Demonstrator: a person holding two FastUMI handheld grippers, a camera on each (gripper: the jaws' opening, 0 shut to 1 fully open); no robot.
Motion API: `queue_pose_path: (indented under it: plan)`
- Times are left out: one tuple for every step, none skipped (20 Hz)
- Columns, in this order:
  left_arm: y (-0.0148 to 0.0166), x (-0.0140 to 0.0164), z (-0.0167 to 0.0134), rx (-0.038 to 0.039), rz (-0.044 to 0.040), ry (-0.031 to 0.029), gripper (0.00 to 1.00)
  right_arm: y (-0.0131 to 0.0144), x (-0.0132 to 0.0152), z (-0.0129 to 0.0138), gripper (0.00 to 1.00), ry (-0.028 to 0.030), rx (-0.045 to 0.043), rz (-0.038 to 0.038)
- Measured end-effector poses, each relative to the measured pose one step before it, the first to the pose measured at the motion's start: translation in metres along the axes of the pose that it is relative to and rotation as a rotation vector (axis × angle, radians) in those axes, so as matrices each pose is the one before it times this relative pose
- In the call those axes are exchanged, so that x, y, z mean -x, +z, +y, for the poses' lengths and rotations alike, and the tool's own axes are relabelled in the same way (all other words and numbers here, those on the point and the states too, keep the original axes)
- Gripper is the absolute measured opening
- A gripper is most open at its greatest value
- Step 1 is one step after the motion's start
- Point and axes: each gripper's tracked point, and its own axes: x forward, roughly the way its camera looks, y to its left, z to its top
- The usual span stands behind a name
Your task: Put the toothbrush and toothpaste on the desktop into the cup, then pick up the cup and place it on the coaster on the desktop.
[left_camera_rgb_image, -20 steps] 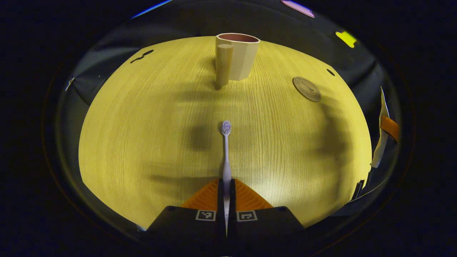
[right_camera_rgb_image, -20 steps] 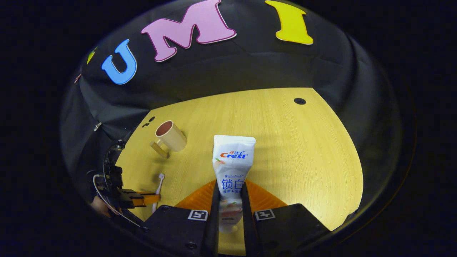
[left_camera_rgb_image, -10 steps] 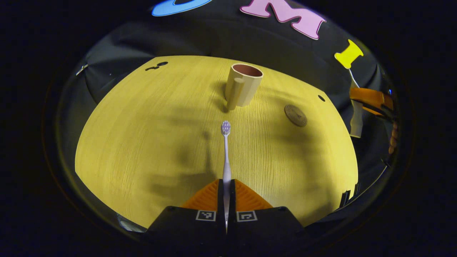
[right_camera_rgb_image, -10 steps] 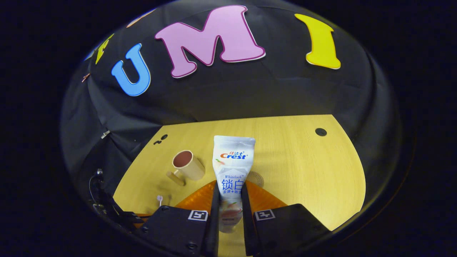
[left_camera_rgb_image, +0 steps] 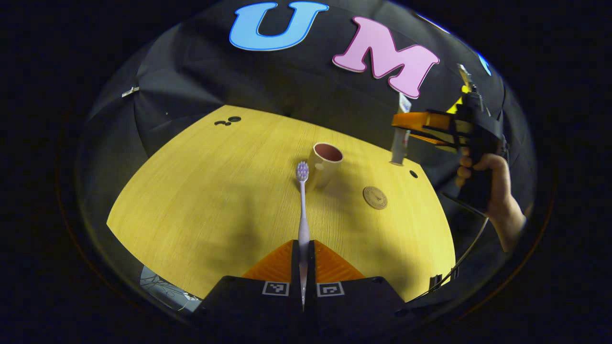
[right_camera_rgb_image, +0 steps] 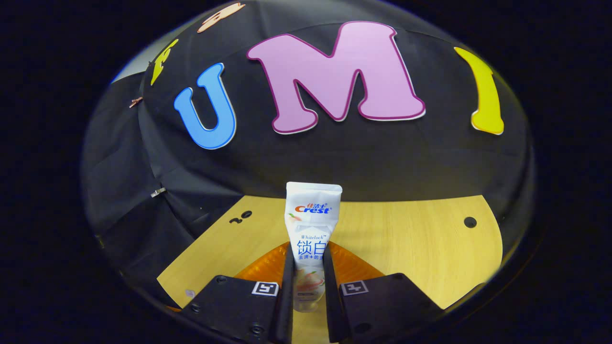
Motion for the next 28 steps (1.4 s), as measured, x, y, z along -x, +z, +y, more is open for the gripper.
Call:
queue_pose_path:
  plan:
    - [0.0061,0.0077,0.00157,0.00845,-0.02052,0.00254,0.07,0.00537,-0.00829,0.00668,0.32,0.00323,0.0076,-0.02326]
    - [0.00614,0.00593,0.00258,0.01156,-0.01591,0.00784,0.07,0.00202,-0.00916,0.00561,0.32,0.00117,0.00645,-0.01518]
    - [0.00703,0.00586,0.00249,0.01366,-0.01709,0.00537,0.07,-0.00073,-0.00904,0.00516,0.32,-0.00043,-0.00125,-0.00562]
    - [0.00581,0.00646,-0.0003,0.01367,-0.01771,-0.00126,0.07,-0.00257,-0.01052,0.00554,0.32,0.00652,-0.00594,-0.00217]
    - [0.00583,0.00689,0.00127,0.01173,-0.01904,0.00183,0.07,-0.00374,-0.0121,0.00429,0.32,0.00011,-0.00533,0.00274]
    - [0.00269,0.00413,0.00171,0.00599,-0.01544,0.00449,0.07,-0.0038,-0.0077,0.00176,0.32,-0.00097,-0.00142,0.00335]
    - [0.00487,0.0066,0.00002,0.0047,-0.01654,0.00552,0.07,-0.00359,-0.00823,0.00113,0.32,-0.00306,0.00206,0.00084]
    - [0.0022,0.00678,-0.00207,0.00457,-0.01221,0.0024,0.07,-0.00358,-0.00827,0.00074,0.32,-0.00453,0.0093,-0.0034]
    - [0.00196,0.00626,-0.00075,0.00491,-0.00831,0.00265,0.07,-0.00269,-0.00627,0.00119,0.32,-0.00084,0.01406,-0.00413]
    - [0.00195,0.00371,-0.00026,0.00439,-0.00759,-0.00005,0.06,-0.00341,-0.0073,0.00157,0.32,0.00096,0.02002,-0.00662]
    - [0.00219,0.0037,-0.00018,0.00337,-0.0046,0.00041,0.07,-0.00433,-0.00368,0.0004,0.32,0.00166,0.01711,-0.00601]
    - [0.00076,0.00129,-0.00009,0.00203,-0.00482,0.00159,0.07,-0.0048,-0.00487,0.00074,0.32,-0.00099,0.01185,-0.00393]
    - [0.00091,-0.00026,0.00035,0.00217,-0.00579,0.00199,0.07,-0.00469,-0.00485,0.00017,0.32,0.0004,0.00176,0.00133]
    - [0.00016,-0.00179,0.00214,0.0017,-0.00662,0.00057,0.06,-0.00586,-0.00532,0.00184,0.32,0.00392,-0.00535,0.0042]
    - [0.00134,0.00134,0.00205,0.00193,-0.00792,0.00058,0.07,-0.00435,-0.00535,0.00189,0.32,0.00082,-0.00251,0.00304]
    - [0.00011,0.00057,0.00337,0.00093,-0.00704,-0.00091,0.07,-0.00536,-0.00522,-0.00056,0.32,-0.00601,0.00448,-0.00087]
    - [0.00191,-0.00058,0.00183,-0.0004,-0.00695,0.00005,0.07,-0.006,-0.00304,-0.00075,0.32,-0.00484,0.00668,-0.0006]
    - [0.00309,-0.00304,0.00018,-0.00073,-0.0043,-0.00068,0.07,-0.00522,-0.00186,0.00016,0.32,-0.00129,0.00513,0.00486]
    - [0.00197,0.00052,-0.00263,0.00034,-0.00088,0.00006,0.07,-0.00674,-0.00149,-0.00023,0.32,-0.00117,0.00233,0.00919]
    - [0.0005,-0.00117,-0.00119,0.00053,-0.00155,-0.00036,0.06,-0.00753,-0.00099,-0.00004,0.32,-0.00362,0.00363,0.01345]
    - [0.00042,-0.00036,-0.0012,0.0003,-0.00068,-0.00038,0.02,-0.00814,-0.00002,-0.00076,0.32,-0.00525,0.00487,0.016]
    - [0.0002,-0.00221,-0.00082,-0.00096,0.00025,-0.0011,0.07,-0.00961,-0.00151,-0.00113,0.34,-0.00799,-0.00029,0.02205]
    - [0.00032,-0.0007,-0.00171,-0.00353,0.00129,-0.00189,0.07,-0.01058,-0.00019,0.00078,0.35,0.01094,-0.01409,0.02595]
    - [-0.00311,-0.00166,-0.00122,-0.00533,0.00329,-0.00026,0.07,-0.00688,0.00211,0.00293,0.33,0.01194,-0.01543,0.02639]
    - [-0.00273,-0.00195,-0.00221,-0.00643,0.00467,-0.00295,0.06,-0.00982,0.00141,0.00147,0.41,0.00878,-0.00359,0.02808]
    - [-0.00303,-0.00162,-0.00067,-0.00526,0.00504,-0.0002,0.06,-0.00111,-0.0023,0.00282,0.43,0.0058,0.00939,-0.01108]
    - [-0.00153,-0.0008,-0.00096,-0.00367,0.00397,-0.00017,0.07,0.00056,0.00294,0.00214,0.48,0.0069,0.00702,0.01006]
    - [-0.00092,-0.00022,-0.0013,-0.00073,0.00202,-0.00125,0.07,-0.00133,0.0033,0.00579,0.48,0.01844,0.00327,-0.00007]
